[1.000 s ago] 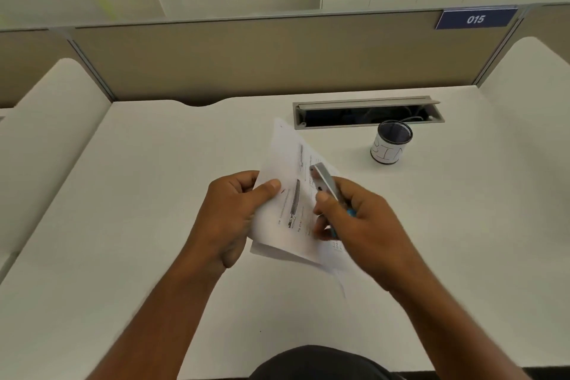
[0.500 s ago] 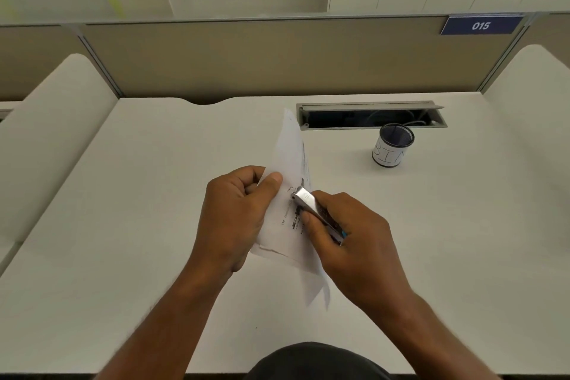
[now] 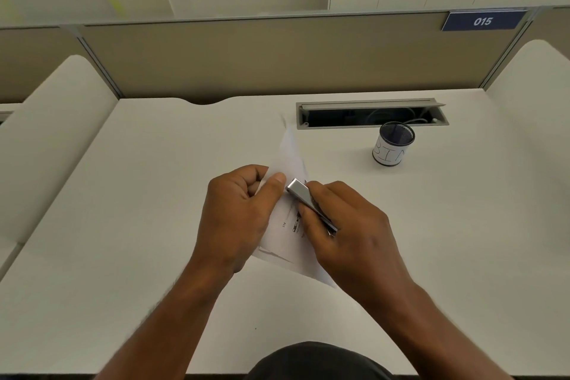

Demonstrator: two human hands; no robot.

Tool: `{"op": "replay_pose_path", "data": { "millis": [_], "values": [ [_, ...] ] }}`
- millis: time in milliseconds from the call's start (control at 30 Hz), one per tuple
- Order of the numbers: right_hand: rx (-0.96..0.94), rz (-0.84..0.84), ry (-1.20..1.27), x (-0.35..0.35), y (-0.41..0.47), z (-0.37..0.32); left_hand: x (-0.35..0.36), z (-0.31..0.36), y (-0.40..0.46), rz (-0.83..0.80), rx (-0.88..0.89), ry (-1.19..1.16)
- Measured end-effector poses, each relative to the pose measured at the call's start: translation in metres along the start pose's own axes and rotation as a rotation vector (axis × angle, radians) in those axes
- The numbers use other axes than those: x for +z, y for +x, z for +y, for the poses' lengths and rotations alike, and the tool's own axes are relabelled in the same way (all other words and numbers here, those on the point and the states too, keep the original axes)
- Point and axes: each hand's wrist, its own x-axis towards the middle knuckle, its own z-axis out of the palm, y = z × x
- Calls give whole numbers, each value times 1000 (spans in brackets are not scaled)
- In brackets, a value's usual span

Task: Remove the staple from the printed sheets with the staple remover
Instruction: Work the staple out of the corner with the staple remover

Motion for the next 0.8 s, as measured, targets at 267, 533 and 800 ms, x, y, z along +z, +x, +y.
{"op": "replay_pose_path", "data": {
  "millis": [267, 533, 800],
  "values": [
    [97, -13, 132, 5, 1, 4, 2, -3, 1, -2, -33, -49],
    [187, -61, 230, 0, -1, 2, -1, -2, 2, 16, -25, -73],
    [32, -154, -88, -9, 2, -1, 1, -6, -1, 19, 40, 36]
  ]
}}
